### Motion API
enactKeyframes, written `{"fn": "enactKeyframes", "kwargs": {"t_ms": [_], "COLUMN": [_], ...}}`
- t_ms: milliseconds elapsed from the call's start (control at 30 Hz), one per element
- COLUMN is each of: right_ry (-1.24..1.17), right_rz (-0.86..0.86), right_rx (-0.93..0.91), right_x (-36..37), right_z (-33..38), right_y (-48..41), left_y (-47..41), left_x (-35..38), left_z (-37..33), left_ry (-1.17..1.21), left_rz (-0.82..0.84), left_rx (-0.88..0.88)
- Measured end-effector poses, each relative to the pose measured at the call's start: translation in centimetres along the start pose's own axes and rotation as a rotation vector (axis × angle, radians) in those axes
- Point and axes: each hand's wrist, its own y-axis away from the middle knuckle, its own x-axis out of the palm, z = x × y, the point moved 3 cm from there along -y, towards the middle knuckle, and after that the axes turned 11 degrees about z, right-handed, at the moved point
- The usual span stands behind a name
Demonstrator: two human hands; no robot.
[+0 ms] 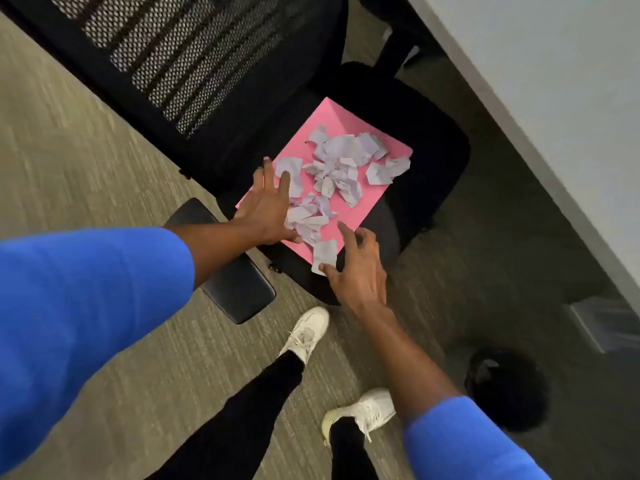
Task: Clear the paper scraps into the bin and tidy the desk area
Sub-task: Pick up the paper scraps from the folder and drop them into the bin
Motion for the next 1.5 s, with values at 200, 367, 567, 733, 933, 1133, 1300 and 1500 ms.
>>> {"fn": "enactKeyframes", "kwargs": {"t_ms": [200, 367, 567, 733, 933, 1133, 1300, 1500], "right_ry": [0.015, 0.042, 0.026, 0.093, 0.213, 0.195, 0.173, 0.042], "right_rz": [0.034, 0.009, -0.047, -0.043, -0.034, -0.076, -0.162, -0.2], "right_rx": [0.02, -0.001, -0.002, -0.032, -0.048, -0.076, -0.111, -0.12], "right_x": [2.9, 3.5, 2.2, 2.1, 2.1, 1.8, 1.0, -0.1], "right_z": [0.5, 0.7, 2.2, 3.2, 3.7, 3.1, 2.8, 2.1], "right_y": [-3.8, -6.3, -9.9, -11.6, -12.8, -13.1, -12.6, -12.3], "left_y": [-3.0, -4.4, -5.3, -6.2, -6.0, -6.1, -6.0, -5.2], "left_x": [0.5, 0.6, 0.7, 1.2, 1.0, 0.7, 0.1, -1.1], "left_z": [0.4, 1.2, 2.3, 2.2, 2.0, 2.4, 2.9, 3.3], "left_ry": [0.023, 0.085, 0.086, 0.149, 0.197, 0.242, 0.363, 0.488], "left_rz": [0.009, 0.005, -0.04, -0.098, -0.101, -0.161, -0.225, -0.3], "left_rx": [0.098, 0.179, 0.25, 0.282, 0.332, 0.32, 0.279, 0.252]}}
